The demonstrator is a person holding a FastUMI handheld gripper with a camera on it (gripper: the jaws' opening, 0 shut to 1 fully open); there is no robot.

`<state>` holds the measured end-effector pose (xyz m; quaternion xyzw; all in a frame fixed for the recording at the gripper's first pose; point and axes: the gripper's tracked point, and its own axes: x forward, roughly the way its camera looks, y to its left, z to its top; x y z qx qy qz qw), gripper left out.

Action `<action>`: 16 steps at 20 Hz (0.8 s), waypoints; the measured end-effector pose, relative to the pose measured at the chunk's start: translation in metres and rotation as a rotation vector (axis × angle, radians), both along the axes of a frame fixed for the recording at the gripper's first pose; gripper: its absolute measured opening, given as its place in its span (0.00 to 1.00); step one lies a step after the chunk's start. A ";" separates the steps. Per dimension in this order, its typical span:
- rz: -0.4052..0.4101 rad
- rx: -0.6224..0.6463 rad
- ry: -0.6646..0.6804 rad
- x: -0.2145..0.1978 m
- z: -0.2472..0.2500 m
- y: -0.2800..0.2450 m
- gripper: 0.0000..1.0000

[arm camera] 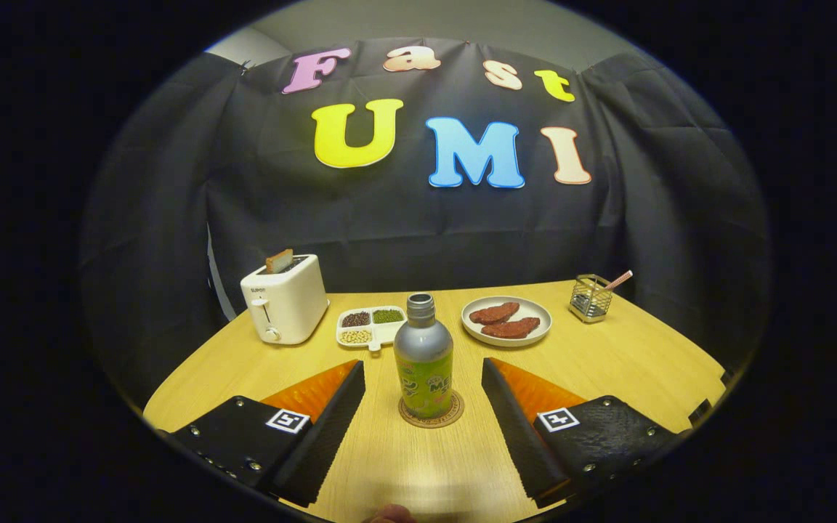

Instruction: Take the bottle from table, then pour the juice into the cup, finally place the bottle on the coaster

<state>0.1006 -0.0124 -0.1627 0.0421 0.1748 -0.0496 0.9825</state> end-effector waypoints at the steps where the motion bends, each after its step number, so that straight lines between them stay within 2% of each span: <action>1: 0.005 -0.002 -0.017 -0.002 0.010 0.001 0.98; 10: 0.054 -0.011 -0.159 -0.035 0.097 0.015 0.98; 16: 0.096 -0.042 -0.210 -0.059 0.123 0.028 0.98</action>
